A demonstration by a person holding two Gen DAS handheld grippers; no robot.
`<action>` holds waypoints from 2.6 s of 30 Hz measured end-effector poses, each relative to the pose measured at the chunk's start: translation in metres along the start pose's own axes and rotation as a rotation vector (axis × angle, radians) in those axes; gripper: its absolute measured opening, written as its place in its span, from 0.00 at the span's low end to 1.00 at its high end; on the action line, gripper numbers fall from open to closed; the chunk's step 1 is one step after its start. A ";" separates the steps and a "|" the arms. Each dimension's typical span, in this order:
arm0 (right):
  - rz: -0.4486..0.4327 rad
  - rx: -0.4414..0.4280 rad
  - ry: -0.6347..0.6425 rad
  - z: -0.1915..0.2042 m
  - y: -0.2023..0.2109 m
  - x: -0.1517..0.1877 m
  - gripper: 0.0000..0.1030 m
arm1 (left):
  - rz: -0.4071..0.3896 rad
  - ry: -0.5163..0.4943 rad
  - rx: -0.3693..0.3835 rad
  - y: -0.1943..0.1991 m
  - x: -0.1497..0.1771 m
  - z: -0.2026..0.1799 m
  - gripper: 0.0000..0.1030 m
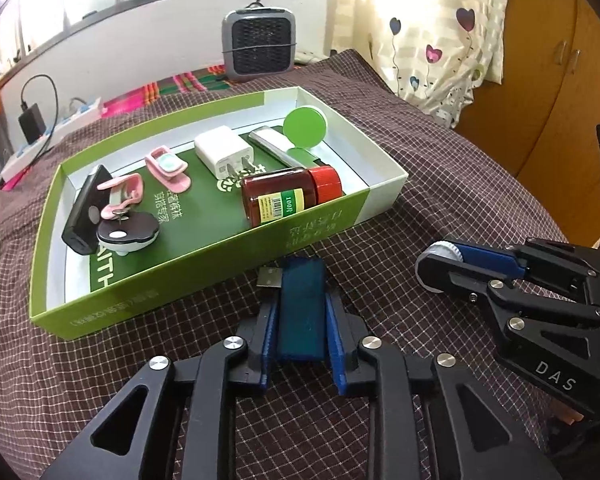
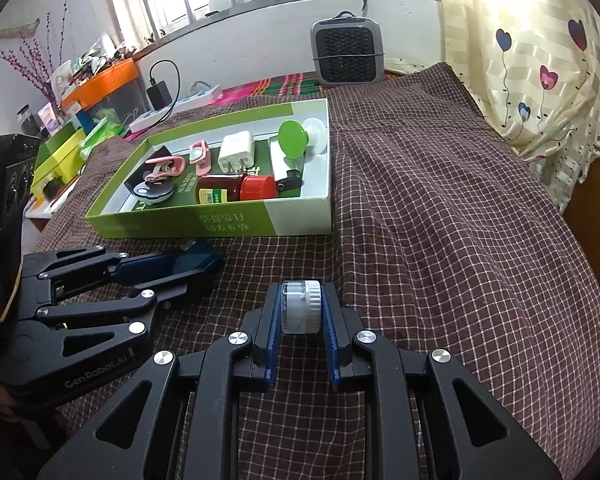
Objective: Organize rigid objects
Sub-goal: 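Grasp the blue USB stick with the left gripper while the right gripper grasps the white spool, then carry the USB stick with the left gripper while the right gripper carries the white spool to the box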
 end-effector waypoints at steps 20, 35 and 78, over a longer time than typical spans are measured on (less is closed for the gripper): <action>-0.001 0.002 0.008 0.004 0.003 0.002 0.20 | -0.005 0.031 0.015 0.010 0.006 -0.001 0.20; -0.025 0.002 0.030 0.013 0.011 -0.003 0.20 | -0.023 0.069 0.023 0.026 0.009 0.005 0.20; -0.141 -0.060 0.094 0.046 0.017 -0.071 0.19 | -0.145 0.142 -0.047 0.064 -0.039 0.061 0.20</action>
Point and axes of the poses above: each gripper's, at about its wrist camera, not at the fingertips, and y roughly against the way its jaws point, z to its left, x to its underside, the point moved 7 cm from there along -y, roughly the way its jaws point, and after that the axes turned 8 degrees about -z, right-handed, at the moved point
